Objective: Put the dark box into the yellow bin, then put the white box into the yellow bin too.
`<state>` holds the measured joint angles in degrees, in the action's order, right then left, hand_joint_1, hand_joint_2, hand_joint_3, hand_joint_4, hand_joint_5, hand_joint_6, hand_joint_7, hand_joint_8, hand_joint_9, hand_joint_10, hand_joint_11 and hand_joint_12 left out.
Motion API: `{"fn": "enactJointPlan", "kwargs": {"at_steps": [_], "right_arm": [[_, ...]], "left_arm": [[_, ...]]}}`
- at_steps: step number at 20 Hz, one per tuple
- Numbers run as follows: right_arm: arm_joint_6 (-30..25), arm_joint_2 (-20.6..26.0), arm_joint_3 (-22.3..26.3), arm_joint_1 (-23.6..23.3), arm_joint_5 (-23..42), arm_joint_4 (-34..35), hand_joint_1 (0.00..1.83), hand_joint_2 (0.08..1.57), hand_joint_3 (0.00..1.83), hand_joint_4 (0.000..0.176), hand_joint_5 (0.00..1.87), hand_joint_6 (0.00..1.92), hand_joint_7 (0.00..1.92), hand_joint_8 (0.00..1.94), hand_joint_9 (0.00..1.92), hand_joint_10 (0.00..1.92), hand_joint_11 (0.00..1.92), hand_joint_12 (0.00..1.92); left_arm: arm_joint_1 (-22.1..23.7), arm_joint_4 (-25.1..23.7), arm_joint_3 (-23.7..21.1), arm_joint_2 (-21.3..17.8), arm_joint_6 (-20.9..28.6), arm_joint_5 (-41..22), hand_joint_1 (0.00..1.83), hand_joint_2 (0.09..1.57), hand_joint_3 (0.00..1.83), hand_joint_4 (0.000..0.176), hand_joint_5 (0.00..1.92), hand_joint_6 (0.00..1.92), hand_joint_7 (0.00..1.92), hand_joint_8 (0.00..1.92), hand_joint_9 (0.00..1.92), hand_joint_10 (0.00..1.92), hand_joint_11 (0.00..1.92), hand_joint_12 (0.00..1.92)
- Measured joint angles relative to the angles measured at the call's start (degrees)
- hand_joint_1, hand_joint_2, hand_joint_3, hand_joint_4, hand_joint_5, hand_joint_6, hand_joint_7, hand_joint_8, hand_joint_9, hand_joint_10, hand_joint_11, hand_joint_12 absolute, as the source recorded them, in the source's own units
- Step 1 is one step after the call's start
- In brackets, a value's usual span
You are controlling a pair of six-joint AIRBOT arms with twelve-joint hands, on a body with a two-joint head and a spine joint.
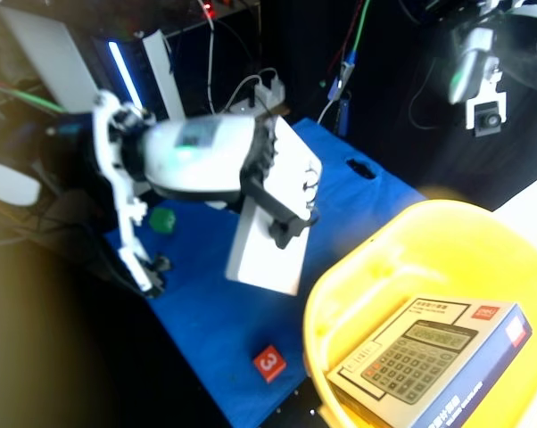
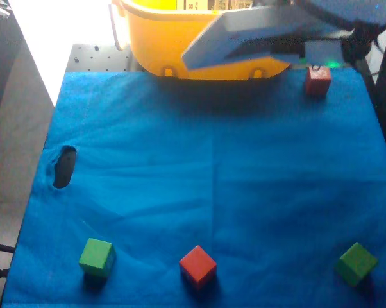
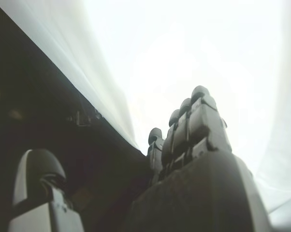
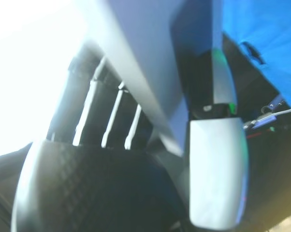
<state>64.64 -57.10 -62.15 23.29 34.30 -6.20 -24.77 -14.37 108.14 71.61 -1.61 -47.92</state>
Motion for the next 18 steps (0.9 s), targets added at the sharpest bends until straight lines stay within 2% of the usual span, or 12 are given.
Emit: {"fn": "enactJointPlan", "kwargs": {"at_steps": [2,4,5,8,10,11,12,13,14,15,17,18], "right_arm": [[0.00,0.24,0.00,-1.97,0.22,-1.01,1.29,1.05,0.00,0.000,1.16,0.41,1.15,0.97,1.19,1.15,1.05,1.55],[0.68,0.24,0.00,-3.13,0.35,-1.16,1.29,1.04,0.00,0.000,1.19,0.35,1.18,0.93,1.23,1.07,1.08,1.54],[0.79,0.24,-0.02,-3.48,0.35,-1.14,1.30,1.01,0.00,0.000,1.24,0.31,1.26,0.76,1.25,1.03,1.09,1.51],[0.92,0.33,-0.50,-5.57,0.13,-1.14,1.31,0.99,0.00,0.000,1.26,0.29,1.38,0.50,1.29,1.23,1.20,1.70],[1.64,0.35,-0.87,-7.17,0.28,-1.09,1.31,1.01,0.00,0.000,1.21,0.35,1.31,0.64,1.35,0.93,1.22,1.46],[2.40,0.35,-0.98,-7.89,0.22,-1.09,1.30,1.02,0.00,0.000,1.22,0.30,1.28,0.72,1.30,1.18,1.21,1.60],[3.15,0.35,-1.05,-8.28,0.33,-1.05,1.30,1.02,0.00,0.000,1.22,0.30,1.28,0.72,1.30,1.18,1.21,1.60],[3.74,0.26,-1.16,-8.70,0.39,-1.07,1.30,1.03,0.00,0.000,1.25,0.21,1.21,0.87,1.27,1.33,1.18,1.71],[4.15,-0.11,-1.77,-8.92,0.66,-1.11,1.22,0.99,0.00,0.000,1.34,0.31,1.28,0.72,1.19,1.62,1.15,1.87],[4.22,-0.31,-2.14,-8.96,0.57,-1.11,1.22,0.99,0.00,0.000,1.34,0.31,1.28,0.72,1.19,1.62,1.15,1.87],[4.22,-1.20,-3.37,-8.96,0.52,-1.14,1.22,0.99,0.00,0.000,1.32,0.35,1.26,0.98,1.24,1.82,1.28,1.92],[4.22,-2.10,-4.48,-9.01,0.52,-1.11,1.29,1.01,0.00,0.000,1.26,0.28,1.25,0.82,1.21,1.37,1.17,1.68]], "left_arm": [[-0.04,-0.50,0.00,-0.07,-0.22,0.28,1.07,0.82,0.00,0.099,0.23,0.00,0.27,0.00,0.21,0.00,0.15,0.10],[-0.28,-0.35,0.00,-0.07,-0.26,0.17,1.06,0.83,0.00,0.109,0.23,0.00,0.26,0.00,0.21,0.00,0.14,0.10],[-0.46,0.00,0.00,-0.04,-0.28,0.00,1.06,0.85,0.00,0.103,0.22,0.00,0.25,0.00,0.17,0.00,0.05,0.29],[-0.76,-0.35,-0.02,-0.07,-0.39,0.42,1.07,0.85,0.00,0.105,0.26,0.01,0.25,0.00,0.19,0.01,0.00,0.49],[-0.83,0.02,-0.07,-0.11,-0.39,0.35,1.05,0.86,0.00,0.107,0.19,0.00,0.20,0.00,0.13,0.00,0.00,0.35],[-0.94,-0.02,-0.13,-0.11,-0.39,0.28,1.06,0.85,0.00,0.108,0.20,0.00,0.22,0.00,0.13,0.00,0.00,0.36],[-0.94,0.02,-0.26,-0.11,-0.39,0.26,1.06,0.85,0.00,0.108,0.20,0.00,0.22,0.00,0.13,0.00,0.00,0.36],[-0.94,0.04,-0.37,-0.11,-0.39,0.15,1.05,0.86,0.00,0.083,0.19,0.00,0.21,0.00,0.14,0.00,0.00,0.38],[-1.01,0.07,-0.55,-0.11,-0.37,-0.11,1.04,0.85,0.00,0.084,0.19,0.00,0.21,0.00,0.14,0.00,0.00,0.39],[-1.01,0.39,-0.90,-0.11,-0.39,-0.33,1.04,0.85,0.00,0.084,0.19,0.00,0.21,0.00,0.14,0.00,0.00,0.39],[-1.29,0.57,-1.55,-0.33,-0.42,-1.20,1.03,0.84,0.00,0.097,0.20,0.00,0.20,0.00,0.12,0.00,0.00,0.31],[-1.31,0.33,-2.43,-0.68,-0.46,-1.68,1.02,0.84,0.00,0.104,0.20,0.00,0.19,0.00,0.11,0.00,0.00,0.25]]}}
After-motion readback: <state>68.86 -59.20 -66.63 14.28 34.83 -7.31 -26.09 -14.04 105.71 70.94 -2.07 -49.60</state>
